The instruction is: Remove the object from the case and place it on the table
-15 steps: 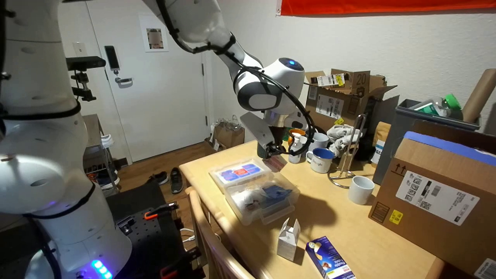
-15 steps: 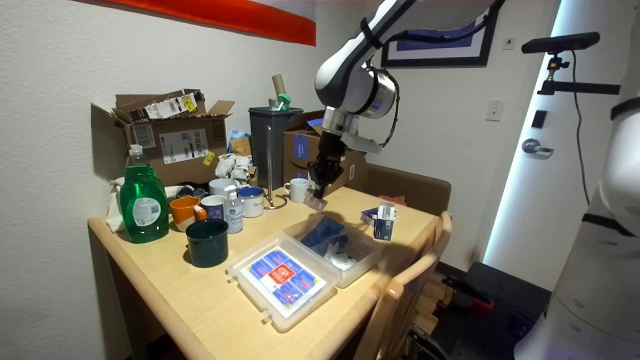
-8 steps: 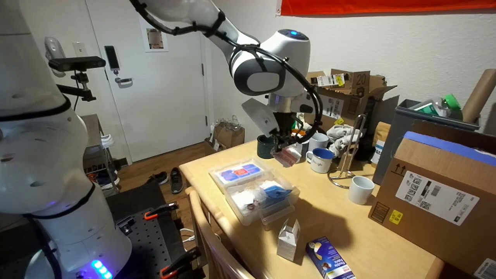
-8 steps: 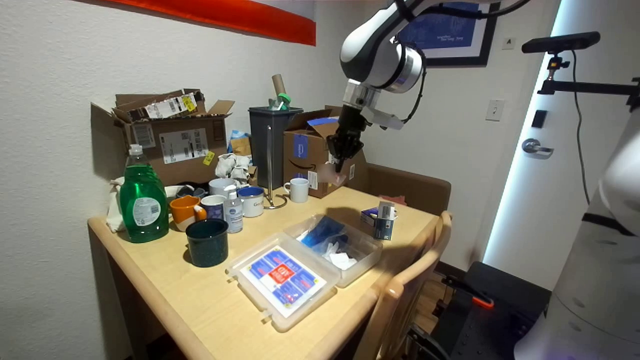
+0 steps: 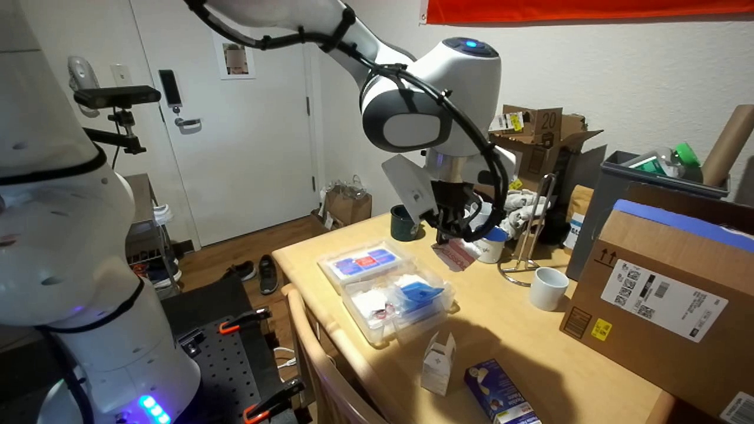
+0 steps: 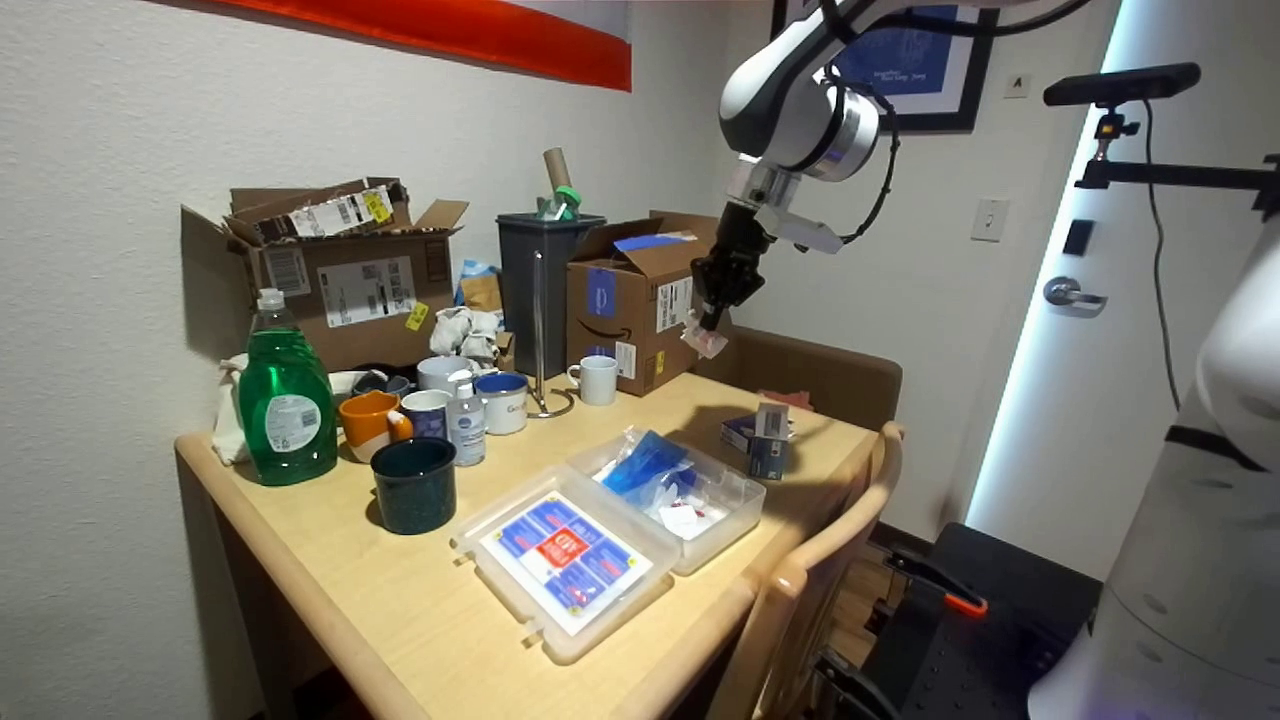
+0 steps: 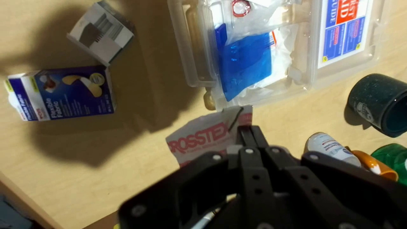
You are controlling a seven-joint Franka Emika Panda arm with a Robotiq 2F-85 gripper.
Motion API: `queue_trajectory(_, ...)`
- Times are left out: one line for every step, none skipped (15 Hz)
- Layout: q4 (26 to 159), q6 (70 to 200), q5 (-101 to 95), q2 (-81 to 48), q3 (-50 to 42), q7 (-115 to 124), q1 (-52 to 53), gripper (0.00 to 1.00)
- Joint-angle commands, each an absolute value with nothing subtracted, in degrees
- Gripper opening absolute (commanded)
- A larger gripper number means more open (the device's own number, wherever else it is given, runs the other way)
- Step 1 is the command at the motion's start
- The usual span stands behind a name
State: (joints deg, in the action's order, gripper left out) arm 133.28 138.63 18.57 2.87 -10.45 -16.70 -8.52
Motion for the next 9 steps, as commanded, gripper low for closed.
queue_trajectory(132.7,139.4,21.9,0.3,-11.0,-16.6,-9.0,0.00)
queue_trajectory(132.3,139.8,22.3,-1.1,-11.0,-16.1,-9.2,0.00)
queue_trajectory(132.1,140.2,22.2,-2.4,-11.2,-15.7,-9.5,0.00)
queue_trajectory(131.7,140.6,22.6,-3.8,-11.2,-15.4,-9.8,0.00)
queue_trajectory(131.5,140.5,22.7,-4.9,-11.2,-15.3,-10.2,0.00)
queue_trajectory(131.1,140.6,22.8,-6.0,-11.2,-15.3,-10.6,0.00)
queue_trajectory(130.6,140.8,23.3,-7.3,-11.0,-15.4,-11.0,0.00)
queue_trajectory(130.5,140.8,23.5,-8.0,-10.8,-15.5,-11.4,0.00)
queue_trajectory(129.9,141.2,24.4,-9.1,-10.4,-15.8,-11.7,0.00)
